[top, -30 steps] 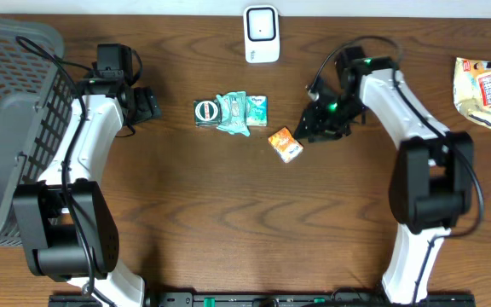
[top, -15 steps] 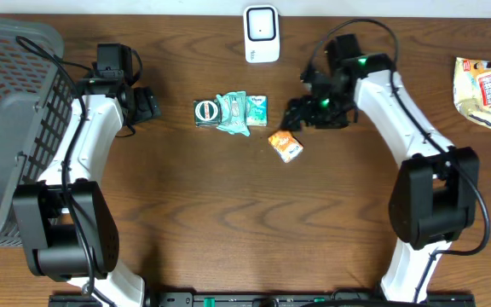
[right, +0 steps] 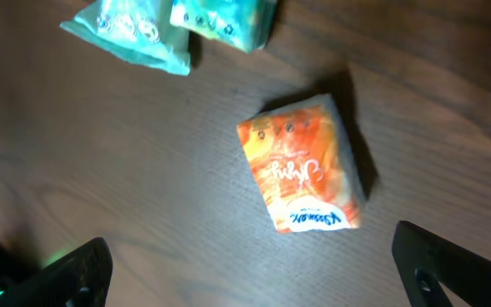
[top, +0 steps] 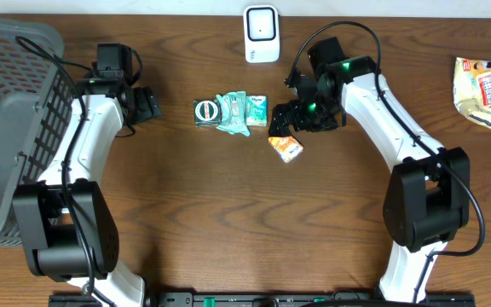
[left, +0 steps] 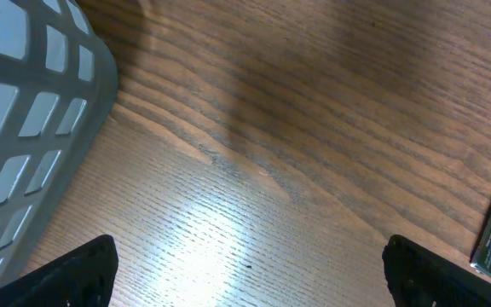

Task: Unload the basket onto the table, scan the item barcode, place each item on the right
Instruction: 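Position the right gripper above the orange tissue pack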

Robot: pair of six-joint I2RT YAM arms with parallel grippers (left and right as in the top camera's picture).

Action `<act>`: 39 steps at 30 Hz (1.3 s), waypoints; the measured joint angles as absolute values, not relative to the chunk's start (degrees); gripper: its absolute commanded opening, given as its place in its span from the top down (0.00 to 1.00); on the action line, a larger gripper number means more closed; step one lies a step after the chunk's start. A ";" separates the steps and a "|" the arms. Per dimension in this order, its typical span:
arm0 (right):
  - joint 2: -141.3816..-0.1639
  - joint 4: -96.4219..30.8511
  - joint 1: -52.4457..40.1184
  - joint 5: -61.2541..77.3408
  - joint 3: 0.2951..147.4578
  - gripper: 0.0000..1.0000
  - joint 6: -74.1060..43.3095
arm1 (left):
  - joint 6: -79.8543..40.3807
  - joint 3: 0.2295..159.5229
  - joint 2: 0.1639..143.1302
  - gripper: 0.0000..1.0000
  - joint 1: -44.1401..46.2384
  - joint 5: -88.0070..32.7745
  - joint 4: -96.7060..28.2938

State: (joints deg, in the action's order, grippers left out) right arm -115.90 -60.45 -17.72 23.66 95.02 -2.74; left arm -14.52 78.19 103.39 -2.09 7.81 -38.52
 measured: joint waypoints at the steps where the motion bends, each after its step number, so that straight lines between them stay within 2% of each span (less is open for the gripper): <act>1: -115.90 -60.34 -17.72 23.18 95.02 0.01 -2.74 | -14.52 78.19 103.39 0.02 -2.09 7.81 -38.54; 9: -115.90 -58.70 -17.72 17.41 95.02 0.15 -2.50 | -14.52 78.19 103.39 0.02 -2.09 7.81 -38.52; 18: -115.90 -57.76 -17.72 16.64 94.72 0.13 -2.11 | -14.52 78.19 103.39 0.02 -2.09 7.81 -38.54; 20: -115.90 -57.80 -17.72 16.62 94.48 0.20 -2.09 | -14.52 78.19 103.39 0.02 -2.09 7.81 -38.54; 26: -115.90 -57.54 -17.72 16.45 94.37 0.18 -1.87 | -14.52 78.19 103.39 0.03 -2.09 7.81 -38.52; 29: -115.87 -56.90 -17.72 16.05 94.32 0.25 -1.91 | -14.52 78.19 103.39 0.03 -2.09 7.81 -38.54; 39: -115.90 -55.55 -17.72 11.68 94.32 0.23 -1.78 | -14.52 78.19 103.39 0.03 -2.09 7.81 -38.54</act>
State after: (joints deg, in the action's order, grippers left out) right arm -115.90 -55.55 -17.72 11.68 94.32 -1.78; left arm -14.52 78.19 103.39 -2.09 7.81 -38.54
